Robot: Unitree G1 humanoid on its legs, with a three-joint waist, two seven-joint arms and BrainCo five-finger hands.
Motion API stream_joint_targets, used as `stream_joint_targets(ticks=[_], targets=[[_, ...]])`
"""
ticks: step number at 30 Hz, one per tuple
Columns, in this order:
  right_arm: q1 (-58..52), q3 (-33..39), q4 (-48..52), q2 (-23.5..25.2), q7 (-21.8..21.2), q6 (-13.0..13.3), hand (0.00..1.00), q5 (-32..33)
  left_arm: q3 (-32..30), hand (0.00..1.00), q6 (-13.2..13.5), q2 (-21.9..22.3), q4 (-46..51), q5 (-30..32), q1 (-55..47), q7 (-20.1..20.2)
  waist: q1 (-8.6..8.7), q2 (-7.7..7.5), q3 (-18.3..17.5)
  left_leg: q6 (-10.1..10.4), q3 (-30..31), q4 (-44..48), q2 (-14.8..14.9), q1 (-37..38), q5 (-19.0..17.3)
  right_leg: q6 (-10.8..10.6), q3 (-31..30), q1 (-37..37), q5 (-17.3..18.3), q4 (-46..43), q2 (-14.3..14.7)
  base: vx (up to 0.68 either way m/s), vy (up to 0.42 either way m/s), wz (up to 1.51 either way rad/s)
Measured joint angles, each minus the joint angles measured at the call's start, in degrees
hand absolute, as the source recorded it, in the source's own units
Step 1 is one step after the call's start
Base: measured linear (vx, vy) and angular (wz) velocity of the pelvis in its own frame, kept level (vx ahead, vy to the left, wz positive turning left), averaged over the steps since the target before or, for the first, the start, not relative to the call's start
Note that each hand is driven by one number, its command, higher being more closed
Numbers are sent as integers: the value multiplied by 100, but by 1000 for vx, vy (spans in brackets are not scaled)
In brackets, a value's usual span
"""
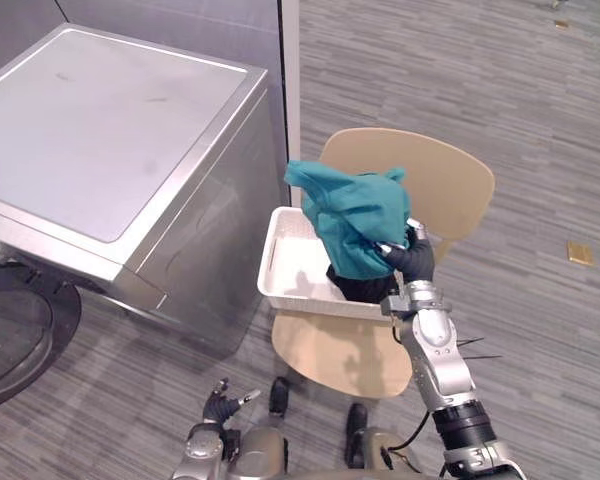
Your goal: Pick up the laundry basket with both hands and put the clothes into the washing machine.
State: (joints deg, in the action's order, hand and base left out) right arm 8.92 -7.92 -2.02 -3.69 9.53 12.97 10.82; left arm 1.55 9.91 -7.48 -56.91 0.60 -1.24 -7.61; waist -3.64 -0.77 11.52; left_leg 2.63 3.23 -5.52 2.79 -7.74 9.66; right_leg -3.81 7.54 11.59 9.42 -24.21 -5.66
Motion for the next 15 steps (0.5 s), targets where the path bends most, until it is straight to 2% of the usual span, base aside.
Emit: stream_joint_targets(ticks=[1, 2, 3, 4, 5, 6, 9, 10, 11, 12, 13, 15], targets=[[-97, -60, 130, -1, -50, 34, 100, 8, -6, 0, 9, -53, 18, -1, -18, -3, -5, -53, -36, -24, 91, 5, -31, 31, 31, -71, -63, -62, 310, -661, -84, -67, -176, 78], [-83, -188, 144, -17, -123, 90, 100, 4, -39, 0, 7, -126, 54, -4, -60, -7, -37, -161, -104, 19, 230, 17, -90, -53, 137, -162, -192, -189, 534, -578, -88, -32, -188, 78], [-48, -272, 144, -22, -161, 112, 100, -8, -116, 0, 9, -136, 92, -7, -71, -9, -44, -191, -123, 90, 300, 55, -105, -143, 191, -110, -200, -237, 618, -424, -65, -106, -204, 67], [62, -451, 142, -62, -232, 133, 100, -25, -222, 0, 20, -108, 317, -16, -149, -16, -87, -178, -138, 197, 428, 170, -59, -398, 269, 33, -115, -335, 728, 37, 68, -139, -190, 47], [96, -529, 133, -119, -234, 160, 100, -35, -221, 0, 45, -64, 450, -44, -165, -20, -174, -75, -145, 231, 521, 285, 68, -617, 292, 144, 5, -309, 657, 249, 221, -140, -162, 38], [88, -551, 127, -121, -224, 171, 100, -42, -216, 0, 59, -37, 553, -75, -176, -22, -207, -34, -131, 248, 594, 331, 139, -699, 302, 166, 59, -298, 642, 285, 290, -174, -174, 43], [86, -544, 99, -191, -174, 180, 100, -105, -49, 0, 67, 149, 1313, -300, -425, -133, -248, 175, -56, 509, 999, 353, 272, -1000, 238, 256, 403, -122, 623, 145, 529, -145, -156, 58], [85, -532, 79, -265, -121, 176, 100, -184, 189, 0, 94, 188, 1752, -418, -450, -173, -266, 270, -53, 705, 890, 60, 339, -1015, -274, 446, 571, -155, 367, 429, 559, -125, -142, 56], [87, -508, 75, -298, -103, 179, 100, -222, 258, 0, 114, 169, 1853, -463, -417, -181, -268, 251, -65, 631, 704, 5, 313, -1047, -557, 485, 689, -165, 321, 601, 460, -163, -97, 94], [110, -408, 51, -364, -94, 187, 100, -255, 440, 0, 149, 225, 2104, -462, -278, -175, -252, 200, -34, 313, 305, 191, 155, -1227, -469, 516, 918, -124, 230, 740, 198, -153, 6, 122], [110, -335, -63, -423, -78, 171, 100, -259, 603, 0, 178, 260, 2552, -458, -279, -151, -138, 151, -23, 128, -32, 810, -116, -1289, -356, 484, 1136, -114, 183, 746, -147, -174, -4, 122], [105, -345, -218, -506, -76, 136, 100, -289, 689, 0, 286, 269, 3194, -459, -435, -147, -27, 169, -38, 104, -404, 1527, -159, -1064, -434, 412, 1280, -251, 138, 825, -353, -86, -13, 78]])
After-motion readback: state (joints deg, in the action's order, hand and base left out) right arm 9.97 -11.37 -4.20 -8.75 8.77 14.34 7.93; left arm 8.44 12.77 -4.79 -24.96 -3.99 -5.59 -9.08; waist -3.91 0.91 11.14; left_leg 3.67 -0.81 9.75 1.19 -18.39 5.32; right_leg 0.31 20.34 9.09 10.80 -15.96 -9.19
